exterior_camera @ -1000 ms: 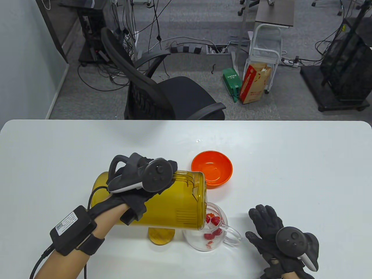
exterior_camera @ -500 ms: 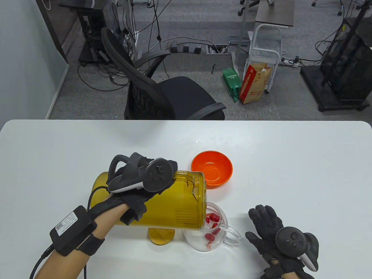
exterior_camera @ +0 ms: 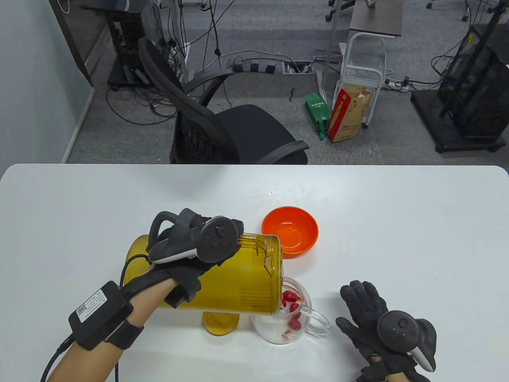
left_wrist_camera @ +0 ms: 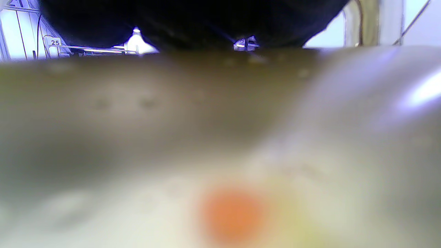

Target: Make wolfberry and red date tea

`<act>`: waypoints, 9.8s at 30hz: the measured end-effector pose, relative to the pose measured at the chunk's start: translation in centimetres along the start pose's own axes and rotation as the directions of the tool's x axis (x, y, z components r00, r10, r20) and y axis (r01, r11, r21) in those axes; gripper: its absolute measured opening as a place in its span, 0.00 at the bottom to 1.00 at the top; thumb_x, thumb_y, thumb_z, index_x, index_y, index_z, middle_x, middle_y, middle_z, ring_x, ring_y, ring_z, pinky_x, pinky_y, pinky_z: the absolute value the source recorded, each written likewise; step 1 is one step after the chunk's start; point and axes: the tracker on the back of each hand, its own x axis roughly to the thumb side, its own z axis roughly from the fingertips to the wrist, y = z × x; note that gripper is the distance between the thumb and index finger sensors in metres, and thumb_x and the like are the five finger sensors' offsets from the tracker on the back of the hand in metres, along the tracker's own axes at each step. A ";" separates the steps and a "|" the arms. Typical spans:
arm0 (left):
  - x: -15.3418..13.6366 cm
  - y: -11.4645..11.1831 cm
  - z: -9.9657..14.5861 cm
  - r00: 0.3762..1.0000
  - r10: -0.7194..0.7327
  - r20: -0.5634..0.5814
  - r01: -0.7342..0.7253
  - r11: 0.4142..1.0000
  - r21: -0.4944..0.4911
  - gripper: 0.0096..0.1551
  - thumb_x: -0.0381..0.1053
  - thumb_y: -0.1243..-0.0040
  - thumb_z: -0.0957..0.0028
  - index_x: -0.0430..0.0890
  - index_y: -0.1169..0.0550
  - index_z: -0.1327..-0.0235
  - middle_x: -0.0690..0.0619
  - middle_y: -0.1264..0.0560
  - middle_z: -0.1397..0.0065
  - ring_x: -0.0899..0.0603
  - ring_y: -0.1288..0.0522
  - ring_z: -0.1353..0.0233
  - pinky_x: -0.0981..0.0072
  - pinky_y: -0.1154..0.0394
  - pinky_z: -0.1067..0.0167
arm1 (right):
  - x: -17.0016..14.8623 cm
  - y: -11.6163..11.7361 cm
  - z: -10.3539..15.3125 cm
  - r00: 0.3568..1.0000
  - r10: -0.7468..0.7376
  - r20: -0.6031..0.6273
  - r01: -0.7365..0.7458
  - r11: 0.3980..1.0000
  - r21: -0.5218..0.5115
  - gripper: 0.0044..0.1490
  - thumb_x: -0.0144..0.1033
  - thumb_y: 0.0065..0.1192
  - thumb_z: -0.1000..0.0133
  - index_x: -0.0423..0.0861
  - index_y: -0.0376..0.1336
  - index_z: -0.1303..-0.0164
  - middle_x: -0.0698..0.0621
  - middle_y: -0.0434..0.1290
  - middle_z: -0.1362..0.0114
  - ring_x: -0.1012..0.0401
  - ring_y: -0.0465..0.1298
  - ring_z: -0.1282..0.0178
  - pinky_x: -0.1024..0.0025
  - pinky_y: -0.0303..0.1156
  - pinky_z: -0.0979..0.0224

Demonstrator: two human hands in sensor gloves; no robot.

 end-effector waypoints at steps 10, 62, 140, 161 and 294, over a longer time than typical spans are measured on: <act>0.2 0.1 0.0 1.000 -0.008 0.003 0.008 1.000 -0.001 0.17 0.56 0.39 0.40 0.46 0.26 0.49 0.50 0.19 0.60 0.49 0.19 0.67 0.52 0.20 0.58 | 0.0 0.0 0.0 1.000 0.000 0.003 0.000 1.000 0.001 0.47 0.43 0.68 0.40 0.44 0.49 0.15 0.40 0.49 0.11 0.43 0.43 0.14 0.40 0.43 0.19; 0.3 0.3 -0.2 1.000 -0.014 -0.001 0.014 1.000 -0.016 0.17 0.56 0.39 0.40 0.46 0.26 0.49 0.50 0.19 0.60 0.49 0.18 0.67 0.52 0.20 0.58 | 0.1 0.0 0.0 1.000 -0.001 0.005 0.001 1.000 0.006 0.47 0.43 0.68 0.40 0.44 0.49 0.15 0.40 0.49 0.11 0.43 0.43 0.14 0.40 0.43 0.19; 0.6 0.6 -0.3 0.999 -0.033 -0.014 0.033 0.999 -0.037 0.17 0.56 0.39 0.40 0.46 0.26 0.49 0.50 0.19 0.60 0.49 0.18 0.67 0.52 0.20 0.58 | 0.2 0.0 0.1 1.000 -0.003 0.011 0.002 1.000 0.014 0.47 0.43 0.68 0.40 0.44 0.49 0.15 0.40 0.49 0.11 0.43 0.43 0.14 0.40 0.43 0.19; 1.3 0.8 -0.4 0.998 -0.056 -0.021 0.055 0.998 -0.036 0.17 0.57 0.39 0.40 0.46 0.26 0.49 0.50 0.19 0.60 0.49 0.18 0.67 0.52 0.20 0.58 | 0.2 -0.1 0.1 1.000 -0.008 0.016 0.008 1.000 0.013 0.47 0.43 0.68 0.40 0.44 0.49 0.15 0.40 0.49 0.11 0.43 0.43 0.14 0.40 0.43 0.19; -20.9 -16.3 6.5 0.264 0.964 -0.015 -0.515 0.154 0.844 0.17 0.63 0.45 0.39 0.57 0.32 0.45 0.57 0.24 0.47 0.51 0.21 0.52 0.55 0.24 0.38 | 0.0 -0.3 0.1 0.998 -0.059 -0.026 0.059 0.998 0.018 0.47 0.43 0.67 0.40 0.44 0.50 0.15 0.40 0.49 0.11 0.43 0.43 0.14 0.40 0.43 0.19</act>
